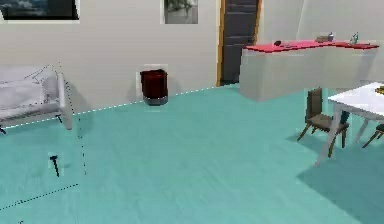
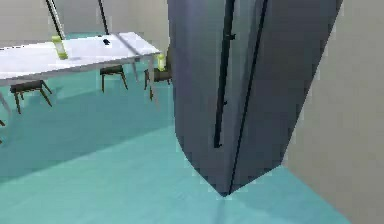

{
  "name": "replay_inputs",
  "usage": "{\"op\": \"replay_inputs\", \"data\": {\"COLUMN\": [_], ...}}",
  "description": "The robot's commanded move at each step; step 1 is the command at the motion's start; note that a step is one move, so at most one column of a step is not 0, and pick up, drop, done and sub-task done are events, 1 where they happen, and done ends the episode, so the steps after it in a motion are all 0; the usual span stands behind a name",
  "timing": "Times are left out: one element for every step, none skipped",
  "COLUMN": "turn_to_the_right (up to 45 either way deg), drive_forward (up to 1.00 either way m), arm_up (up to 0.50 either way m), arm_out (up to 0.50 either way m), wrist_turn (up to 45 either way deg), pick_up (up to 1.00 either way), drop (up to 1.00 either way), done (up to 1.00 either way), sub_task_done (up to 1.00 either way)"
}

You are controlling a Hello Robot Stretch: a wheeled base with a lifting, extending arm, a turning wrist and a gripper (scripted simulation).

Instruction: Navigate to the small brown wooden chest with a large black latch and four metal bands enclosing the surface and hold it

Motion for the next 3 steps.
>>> {"op": "replay_inputs", "data": {"turn_to_the_right": [-45.0,-39.0,0.0], "drive_forward": [0.0,0.0,0.45], "arm_up": [0.0,0.0,0.0], "arm_out": [0.0,0.0,0.0], "wrist_turn": [0.0,0.0,0.0], "pick_up": [0.0,0.0,0.0], "drop": [0.0,0.0,0.0], "done": [0.0,0.0,0.0], "sub_task_done": [0.0,0.0,0.0]}}
